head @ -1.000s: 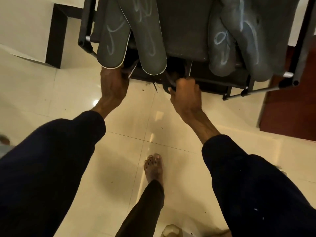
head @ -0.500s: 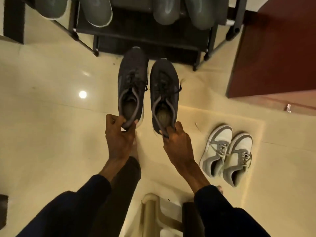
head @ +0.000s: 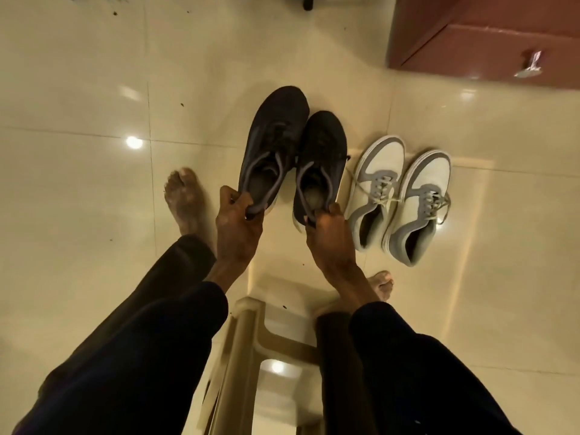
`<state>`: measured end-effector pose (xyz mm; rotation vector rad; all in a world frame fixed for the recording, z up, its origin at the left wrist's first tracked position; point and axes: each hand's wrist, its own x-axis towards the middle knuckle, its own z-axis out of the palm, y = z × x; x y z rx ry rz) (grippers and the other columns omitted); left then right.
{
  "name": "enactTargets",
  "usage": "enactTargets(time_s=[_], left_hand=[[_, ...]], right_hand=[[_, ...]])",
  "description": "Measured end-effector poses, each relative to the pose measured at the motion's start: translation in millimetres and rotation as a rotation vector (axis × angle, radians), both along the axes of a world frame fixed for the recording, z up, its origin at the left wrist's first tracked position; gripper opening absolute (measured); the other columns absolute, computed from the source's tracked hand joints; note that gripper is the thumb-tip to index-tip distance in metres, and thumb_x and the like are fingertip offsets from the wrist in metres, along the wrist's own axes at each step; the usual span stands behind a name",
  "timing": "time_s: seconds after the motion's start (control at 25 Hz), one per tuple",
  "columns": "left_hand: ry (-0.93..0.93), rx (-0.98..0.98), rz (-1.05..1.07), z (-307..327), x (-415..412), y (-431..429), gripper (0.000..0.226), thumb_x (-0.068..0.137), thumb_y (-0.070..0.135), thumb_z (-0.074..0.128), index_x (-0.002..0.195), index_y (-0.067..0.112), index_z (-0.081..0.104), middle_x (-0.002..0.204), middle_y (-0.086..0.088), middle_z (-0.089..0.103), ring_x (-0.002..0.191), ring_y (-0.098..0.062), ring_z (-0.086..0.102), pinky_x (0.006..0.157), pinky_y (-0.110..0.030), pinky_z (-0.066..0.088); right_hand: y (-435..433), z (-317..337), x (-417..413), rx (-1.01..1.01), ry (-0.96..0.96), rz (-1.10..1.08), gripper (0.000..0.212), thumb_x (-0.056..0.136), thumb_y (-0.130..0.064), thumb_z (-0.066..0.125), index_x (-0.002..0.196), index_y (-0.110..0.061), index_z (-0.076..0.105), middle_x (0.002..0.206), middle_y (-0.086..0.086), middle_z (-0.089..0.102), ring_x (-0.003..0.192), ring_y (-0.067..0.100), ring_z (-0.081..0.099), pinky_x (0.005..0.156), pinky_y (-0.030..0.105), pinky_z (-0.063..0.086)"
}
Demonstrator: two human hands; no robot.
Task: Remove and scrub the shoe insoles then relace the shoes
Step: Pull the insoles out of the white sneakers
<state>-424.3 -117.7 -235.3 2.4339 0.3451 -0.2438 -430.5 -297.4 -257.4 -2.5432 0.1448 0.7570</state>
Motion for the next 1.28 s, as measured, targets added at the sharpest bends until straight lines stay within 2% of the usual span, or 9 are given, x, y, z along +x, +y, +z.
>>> enactTargets(time_s=[0.16, 0.28, 0.4, 0.64, 0.76, 0.92, 1.04, 1.16, 1.28], left_hand=[[0.135, 0.063, 0.028, -34, -20, 2, 0.013, 0.092, 0.006, 0.071, 0.101, 0.000, 0.063, 0.113, -0.016, 0.050, 0.080, -0.011, 0.045, 0.068, 0.002, 0.041], [0.281, 0.081, -0.014, -43, -37, 7, 0.019, 0.095, 0.006, 0.068, 0.114, 0.004, 0.066, 0.120, -0.015, 0.050, 0.087, -0.013, 0.050, 0.078, -0.018, 0.050], [0.385, 0.043, -0.008, -39, -42, 13, 0.019, 0.096, 0.017, 0.070, 0.115, 0.011, 0.070, 0.116, -0.010, 0.054, 0.091, -0.013, 0.051, 0.081, -0.023, 0.042], [0.259, -0.060, 0.022, 8, 4, 42, 0.010, 0.094, 0.012, 0.074, 0.103, 0.016, 0.073, 0.107, -0.003, 0.067, 0.095, -0.016, 0.067, 0.087, -0.034, 0.056], [0.207, 0.100, 0.031, 35, 40, 74, 0.003, 0.095, 0.034, 0.072, 0.096, 0.031, 0.074, 0.103, 0.006, 0.070, 0.102, -0.020, 0.066, 0.098, -0.043, 0.049], [0.168, -0.157, 0.062, 93, 85, 111, 0.009, 0.096, 0.024, 0.071, 0.099, 0.018, 0.076, 0.095, 0.006, 0.071, 0.090, -0.015, 0.068, 0.090, -0.039, 0.055], [0.139, -0.235, 0.057, 134, 119, 145, 0.007, 0.096, 0.014, 0.070, 0.102, 0.015, 0.075, 0.099, 0.006, 0.072, 0.092, -0.012, 0.069, 0.086, -0.039, 0.059], [0.052, -0.258, 0.149, 170, 174, 180, 0.006, 0.097, 0.021, 0.070, 0.102, 0.021, 0.074, 0.100, 0.015, 0.071, 0.094, -0.003, 0.068, 0.081, -0.038, 0.061], [-0.060, -0.245, 0.166, 199, 229, 205, 0.011, 0.098, 0.024, 0.068, 0.107, 0.019, 0.073, 0.104, 0.011, 0.070, 0.096, -0.004, 0.067, 0.080, -0.033, 0.061]], right_hand=[[4, -24, -11, 0.074, 0.019, -0.019, 0.024, 0.095, -0.011, 0.066, 0.118, -0.005, 0.065, 0.129, 0.017, 0.053, 0.095, 0.032, 0.065, 0.086, 0.036, 0.058], [5, -29, -23, 0.062, 0.075, -0.022, 0.022, 0.096, -0.010, 0.063, 0.117, -0.004, 0.065, 0.123, 0.018, 0.054, 0.092, 0.032, 0.064, 0.085, 0.036, 0.058], [7, -22, -31, 0.007, 0.110, 0.030, 0.023, 0.099, -0.006, 0.059, 0.120, -0.004, 0.065, 0.117, 0.018, 0.060, 0.093, 0.032, 0.065, 0.084, 0.035, 0.056], [17, 34, 6, -0.057, 0.069, 0.068, 0.029, 0.088, 0.008, 0.063, 0.113, -0.005, 0.066, 0.114, 0.016, 0.062, 0.087, 0.034, 0.068, 0.076, 0.042, 0.060], [32, 75, 48, -0.053, -0.002, 0.123, 0.024, 0.082, 0.004, 0.070, 0.101, -0.010, 0.067, 0.103, 0.011, 0.062, 0.082, 0.032, 0.065, 0.069, 0.041, 0.057], [73, 134, 115, -0.047, -0.146, 0.134, 0.012, 0.086, 0.002, 0.063, 0.091, -0.009, 0.067, 0.094, 0.012, 0.062, 0.074, 0.034, 0.065, 0.062, 0.039, 0.054], [103, 164, 165, -0.028, -0.208, 0.159, 0.019, 0.088, 0.004, 0.057, 0.097, -0.009, 0.069, 0.102, 0.013, 0.064, 0.077, 0.035, 0.066, 0.063, 0.040, 0.052], [135, 196, 221, -0.009, -0.279, 0.177, 0.028, 0.090, 0.004, 0.059, 0.111, -0.010, 0.070, 0.110, 0.007, 0.064, 0.082, 0.029, 0.067, 0.067, 0.041, 0.057], [168, 223, 274, 0.050, -0.379, 0.133, 0.022, 0.096, -0.003, 0.062, 0.115, -0.008, 0.071, 0.112, 0.009, 0.066, 0.083, 0.028, 0.069, 0.071, 0.038, 0.059]])
